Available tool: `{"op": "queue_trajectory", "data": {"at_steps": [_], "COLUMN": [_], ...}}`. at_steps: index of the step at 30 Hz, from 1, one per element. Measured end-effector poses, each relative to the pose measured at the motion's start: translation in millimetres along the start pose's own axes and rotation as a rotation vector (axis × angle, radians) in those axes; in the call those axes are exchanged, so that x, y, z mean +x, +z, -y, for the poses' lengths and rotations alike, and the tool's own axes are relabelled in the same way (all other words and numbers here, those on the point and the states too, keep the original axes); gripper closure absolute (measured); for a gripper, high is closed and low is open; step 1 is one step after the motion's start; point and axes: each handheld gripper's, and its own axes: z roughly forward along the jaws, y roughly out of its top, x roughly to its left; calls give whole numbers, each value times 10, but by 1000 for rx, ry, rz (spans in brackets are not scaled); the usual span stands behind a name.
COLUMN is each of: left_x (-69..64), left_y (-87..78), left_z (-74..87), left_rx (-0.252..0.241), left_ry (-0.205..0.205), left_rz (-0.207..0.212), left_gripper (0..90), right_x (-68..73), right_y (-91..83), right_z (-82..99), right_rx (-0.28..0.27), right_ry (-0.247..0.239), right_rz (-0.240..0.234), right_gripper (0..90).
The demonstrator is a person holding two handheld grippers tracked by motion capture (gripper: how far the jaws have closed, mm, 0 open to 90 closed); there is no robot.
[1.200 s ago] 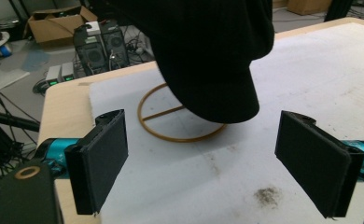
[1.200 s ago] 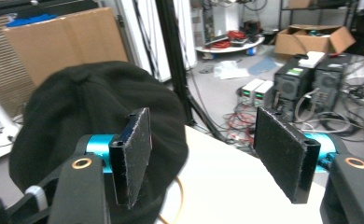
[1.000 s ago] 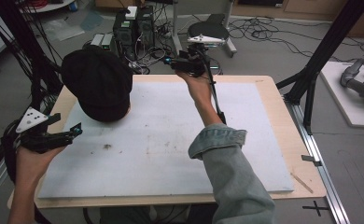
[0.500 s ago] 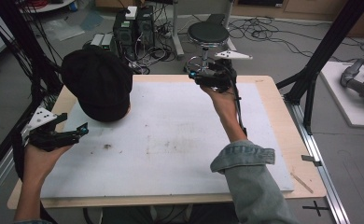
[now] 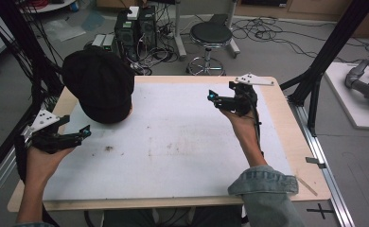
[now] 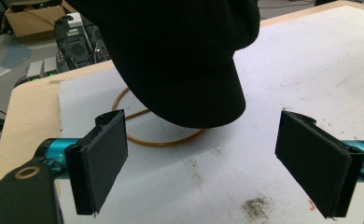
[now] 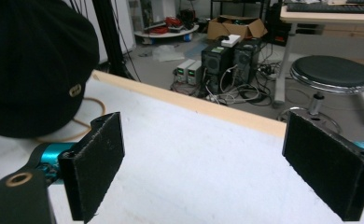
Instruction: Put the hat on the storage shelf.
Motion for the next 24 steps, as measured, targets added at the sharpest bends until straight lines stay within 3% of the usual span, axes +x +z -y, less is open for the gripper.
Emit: {"op": "queue_trajectory", "data": {"at_steps": [8, 12, 15, 18, 24], "left_x": [-4, -14, -29, -32, -27], "left_y": [27, 56, 71, 74, 86], "left_z": [25, 45, 48, 51, 67], "left_rx": [1, 3, 10, 9, 15], "left_ry": [1, -1, 8, 8, 10], "left_rz": [0, 2, 5, 6, 2], "left_gripper": [173, 172, 172, 172, 172], "right_x": [-34, -86, -132, -163, -219], "right_y": [-149, -215, -225, -251, -283], "right_z": [342, 472, 521, 592, 693], "right_rx": [21, 10, 59, 41, 64], "right_ry": [-13, 19, 37, 48, 66], "right_rz": [34, 41, 55, 69, 70], "right_gripper": [124, 124, 119, 120, 120]}}
